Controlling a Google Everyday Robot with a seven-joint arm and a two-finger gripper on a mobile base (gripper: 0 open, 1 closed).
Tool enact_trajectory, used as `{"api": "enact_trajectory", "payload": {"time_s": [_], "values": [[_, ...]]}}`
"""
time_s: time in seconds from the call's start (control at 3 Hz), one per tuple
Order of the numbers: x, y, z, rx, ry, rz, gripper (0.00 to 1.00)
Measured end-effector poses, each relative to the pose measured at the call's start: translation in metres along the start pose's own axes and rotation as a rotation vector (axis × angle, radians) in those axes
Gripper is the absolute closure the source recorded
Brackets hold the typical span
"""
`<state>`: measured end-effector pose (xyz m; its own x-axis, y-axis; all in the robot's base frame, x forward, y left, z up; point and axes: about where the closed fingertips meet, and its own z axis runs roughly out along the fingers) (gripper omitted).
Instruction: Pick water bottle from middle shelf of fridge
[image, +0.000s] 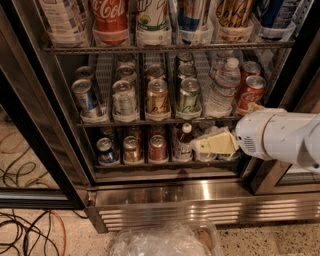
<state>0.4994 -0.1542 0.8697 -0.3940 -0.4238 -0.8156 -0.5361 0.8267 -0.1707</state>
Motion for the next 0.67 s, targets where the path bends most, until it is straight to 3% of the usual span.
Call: {"api": "enact_trajectory", "payload": {"time_s": [0.67], "values": [[-0.0023,-0.0015,0.0091,0.155,-0.118,0.194,0.0]]}}
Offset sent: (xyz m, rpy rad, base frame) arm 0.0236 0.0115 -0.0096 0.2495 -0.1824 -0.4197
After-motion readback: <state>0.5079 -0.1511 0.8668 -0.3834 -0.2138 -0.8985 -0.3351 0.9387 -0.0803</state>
